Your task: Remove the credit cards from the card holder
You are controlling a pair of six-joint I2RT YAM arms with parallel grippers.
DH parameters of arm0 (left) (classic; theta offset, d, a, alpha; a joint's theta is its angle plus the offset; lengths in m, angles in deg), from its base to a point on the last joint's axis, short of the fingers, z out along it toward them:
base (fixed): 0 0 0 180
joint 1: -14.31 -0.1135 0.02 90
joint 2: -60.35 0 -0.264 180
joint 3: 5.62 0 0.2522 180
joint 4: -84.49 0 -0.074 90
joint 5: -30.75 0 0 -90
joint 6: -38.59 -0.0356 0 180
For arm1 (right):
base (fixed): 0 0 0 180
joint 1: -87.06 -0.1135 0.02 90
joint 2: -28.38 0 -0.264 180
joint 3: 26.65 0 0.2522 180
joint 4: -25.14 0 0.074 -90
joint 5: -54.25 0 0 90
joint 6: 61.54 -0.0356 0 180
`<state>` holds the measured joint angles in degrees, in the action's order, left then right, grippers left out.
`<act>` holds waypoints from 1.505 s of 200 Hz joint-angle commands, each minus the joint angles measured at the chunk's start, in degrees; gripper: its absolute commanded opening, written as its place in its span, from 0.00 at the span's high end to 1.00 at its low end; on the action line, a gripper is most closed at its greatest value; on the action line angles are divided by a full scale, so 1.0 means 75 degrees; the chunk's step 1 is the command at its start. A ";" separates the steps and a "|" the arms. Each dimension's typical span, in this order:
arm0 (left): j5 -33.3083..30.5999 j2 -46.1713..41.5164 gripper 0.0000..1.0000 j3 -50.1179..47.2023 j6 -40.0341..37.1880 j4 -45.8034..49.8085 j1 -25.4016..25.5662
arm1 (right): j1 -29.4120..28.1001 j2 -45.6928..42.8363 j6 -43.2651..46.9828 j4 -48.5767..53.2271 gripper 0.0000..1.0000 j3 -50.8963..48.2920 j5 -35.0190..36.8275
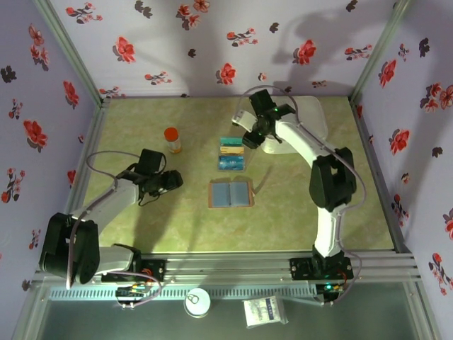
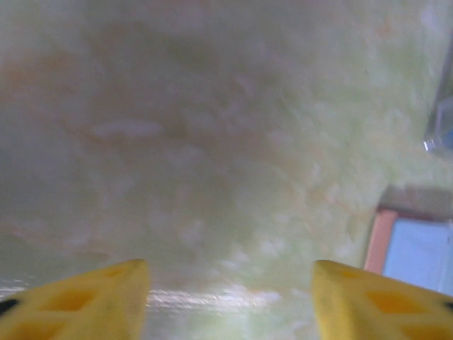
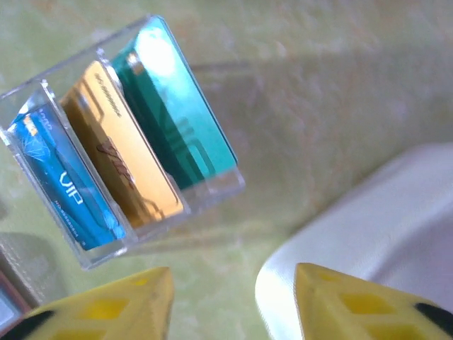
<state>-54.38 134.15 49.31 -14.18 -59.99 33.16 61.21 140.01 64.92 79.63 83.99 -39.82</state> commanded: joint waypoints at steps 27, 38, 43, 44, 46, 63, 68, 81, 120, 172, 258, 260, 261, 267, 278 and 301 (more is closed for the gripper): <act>-0.1595 0.0000 0.00 0.0255 -0.0816 0.0151 -0.0668 | 0.0260 -0.1725 -0.1743 -0.1833 0.12 -0.2436 0.1344; -0.1867 -0.0006 0.00 0.0265 -0.0923 0.0105 -0.0805 | 0.0343 -0.2079 -0.1993 -0.2108 0.01 -0.3038 0.1522; -0.1974 -0.0008 0.00 0.0266 -0.0970 0.0082 -0.0855 | 0.0380 -0.2226 -0.2099 -0.2238 0.01 -0.3330 0.1607; -0.1997 -0.0002 0.00 0.0265 -0.0987 0.0073 -0.0864 | 0.0384 -0.2256 -0.2121 -0.2258 0.01 -0.3378 0.1626; -0.2031 -0.0004 0.00 0.0265 -0.1014 0.0054 -0.0885 | 0.0401 -0.2309 -0.2162 -0.2323 0.01 -0.3481 0.1678; -0.2560 -0.0014 0.00 0.0267 -0.1202 -0.0095 -0.1024 | 0.0554 -0.2796 -0.2522 -0.2886 0.01 -0.4349 0.2045; -0.2779 -0.0019 0.00 0.0271 -0.1256 -0.0147 -0.1048 | 0.0615 -0.2922 -0.2640 -0.3067 0.01 -0.4627 0.2135; -0.3382 -0.0068 0.00 0.0220 -0.1532 -0.0353 -0.1063 | 0.0787 -0.3231 -0.3006 -0.3525 0.01 -0.5261 0.2330; -0.4846 -0.0703 0.00 -0.0473 -0.2731 -0.1812 -0.1099 | 0.1352 -0.3926 -0.3837 -0.5630 0.01 -0.7226 0.2849; -0.5353 -0.0328 0.00 -0.1623 -0.4272 -0.5034 -0.1263 | 0.2046 -0.4340 -0.4257 -0.8467 0.01 -0.8993 0.3508; -0.2831 0.1034 0.00 -0.2732 -0.4766 -0.9454 -0.2203 | 0.2372 -0.3753 -0.4638 -1.1856 0.01 -1.0105 0.2648; -0.2744 0.1082 0.00 -0.2749 -0.4765 -0.9517 -0.2231 | 0.2387 -0.3770 -0.4666 -1.1804 0.01 -1.0096 0.2655; -0.2710 0.1093 0.00 -0.2760 -0.4765 -0.9549 -0.2249 | 0.2401 -0.3772 -0.4670 -1.1775 0.01 -1.0089 0.2648; -0.2615 0.1246 0.00 -0.2800 -0.4765 -0.9720 -0.2295 | 0.2464 -0.3809 -0.4744 -1.1659 0.01 -1.0063 0.2545; -0.2469 0.1487 0.00 -0.2883 -0.4765 -1.0067 -0.2360 | 0.2573 -0.3758 -0.4819 -1.1804 0.01 -1.0110 0.2423; -0.1841 0.1809 0.00 -0.2880 -0.4871 -1.0286 -0.2378 | 0.2802 -0.3618 -0.5012 -1.2029 0.01 -1.0174 0.2154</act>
<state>-75.50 145.45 28.56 -49.48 -128.91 15.67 80.58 111.60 30.28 -5.44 8.63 -21.14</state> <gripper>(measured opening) 0.996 0.993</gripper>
